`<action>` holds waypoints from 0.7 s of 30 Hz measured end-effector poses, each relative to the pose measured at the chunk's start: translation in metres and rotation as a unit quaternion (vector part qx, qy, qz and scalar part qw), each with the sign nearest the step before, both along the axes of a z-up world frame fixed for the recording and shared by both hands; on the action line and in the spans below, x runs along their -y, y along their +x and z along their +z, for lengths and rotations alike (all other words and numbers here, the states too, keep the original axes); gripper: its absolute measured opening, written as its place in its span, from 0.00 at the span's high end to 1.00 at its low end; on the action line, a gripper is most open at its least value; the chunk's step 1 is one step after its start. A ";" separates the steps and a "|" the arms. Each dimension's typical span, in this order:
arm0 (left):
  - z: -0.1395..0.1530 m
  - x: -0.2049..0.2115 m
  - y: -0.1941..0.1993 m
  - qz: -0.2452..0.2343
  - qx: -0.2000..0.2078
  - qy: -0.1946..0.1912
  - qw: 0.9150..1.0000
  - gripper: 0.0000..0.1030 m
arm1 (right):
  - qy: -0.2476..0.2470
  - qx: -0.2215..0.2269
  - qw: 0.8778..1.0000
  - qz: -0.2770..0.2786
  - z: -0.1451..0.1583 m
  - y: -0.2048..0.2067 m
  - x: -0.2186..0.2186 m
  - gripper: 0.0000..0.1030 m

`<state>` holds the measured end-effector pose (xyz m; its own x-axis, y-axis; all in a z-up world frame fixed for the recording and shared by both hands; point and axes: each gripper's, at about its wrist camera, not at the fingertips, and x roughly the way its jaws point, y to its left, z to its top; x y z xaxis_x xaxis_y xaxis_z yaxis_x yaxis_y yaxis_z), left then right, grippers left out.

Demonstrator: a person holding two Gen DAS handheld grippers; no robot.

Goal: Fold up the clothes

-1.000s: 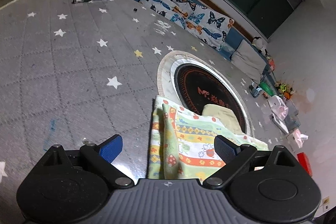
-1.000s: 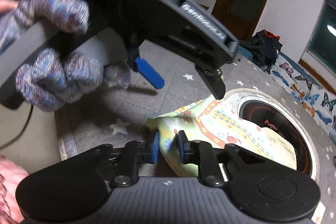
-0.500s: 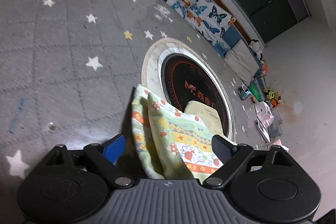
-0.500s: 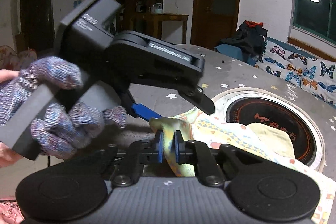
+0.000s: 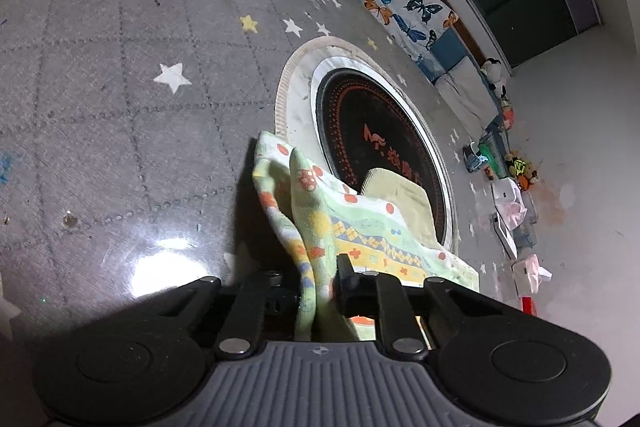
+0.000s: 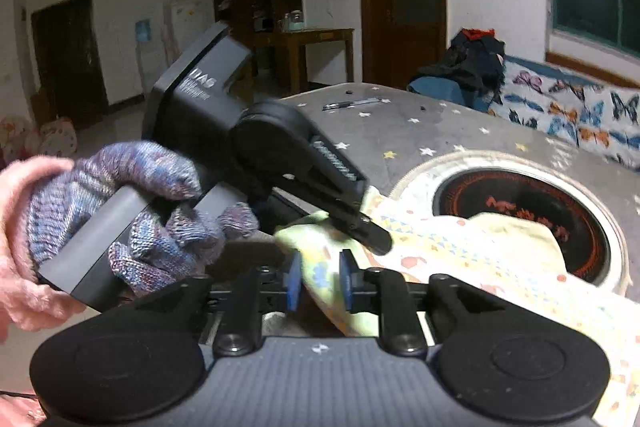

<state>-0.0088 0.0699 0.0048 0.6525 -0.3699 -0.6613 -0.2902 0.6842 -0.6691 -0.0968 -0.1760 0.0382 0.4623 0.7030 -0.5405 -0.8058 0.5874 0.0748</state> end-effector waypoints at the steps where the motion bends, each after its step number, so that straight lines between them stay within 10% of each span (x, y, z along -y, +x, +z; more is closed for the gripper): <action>1: 0.000 0.000 0.000 -0.001 0.000 0.002 1.000 0.85 | 0.003 -0.001 1.000 -0.010 0.001 0.001 0.007 0.80; 21: 0.006 0.012 0.001 -0.013 0.007 0.055 0.998 0.85 | 0.006 -0.052 0.944 -0.325 -0.040 0.099 0.170 0.58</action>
